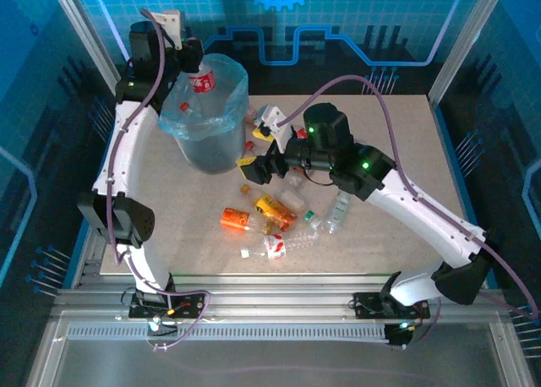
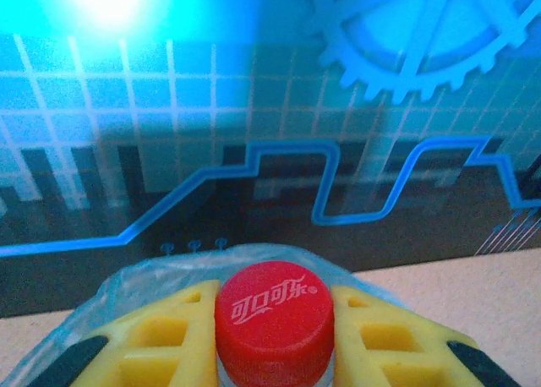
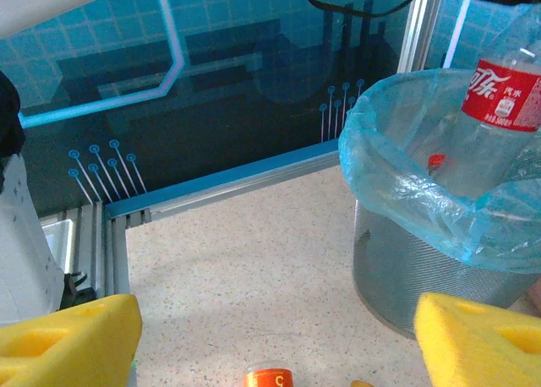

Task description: Put the plastic bottles in the bin

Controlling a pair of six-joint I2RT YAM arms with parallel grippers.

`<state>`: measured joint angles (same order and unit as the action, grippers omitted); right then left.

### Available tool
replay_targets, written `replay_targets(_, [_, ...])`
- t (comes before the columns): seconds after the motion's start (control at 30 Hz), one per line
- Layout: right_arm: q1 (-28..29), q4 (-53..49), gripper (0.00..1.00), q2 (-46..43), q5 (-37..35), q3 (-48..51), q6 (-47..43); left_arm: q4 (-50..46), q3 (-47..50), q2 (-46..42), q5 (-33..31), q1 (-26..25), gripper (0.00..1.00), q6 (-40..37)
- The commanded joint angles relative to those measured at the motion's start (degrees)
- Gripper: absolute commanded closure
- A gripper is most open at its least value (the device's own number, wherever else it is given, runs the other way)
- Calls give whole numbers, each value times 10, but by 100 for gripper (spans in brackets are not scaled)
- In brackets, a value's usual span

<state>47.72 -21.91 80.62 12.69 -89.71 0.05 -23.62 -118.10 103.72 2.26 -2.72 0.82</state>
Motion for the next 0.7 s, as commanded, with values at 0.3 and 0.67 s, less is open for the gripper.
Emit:
replay_targets(0.3, [13,-36,15,29,-2,-18,-36,-1,78,12,-3,11,100,-83])
replay_targets(0.67, [25,-66,14,65,-7,-56,-53,29,170,6,15,10,71,-93])
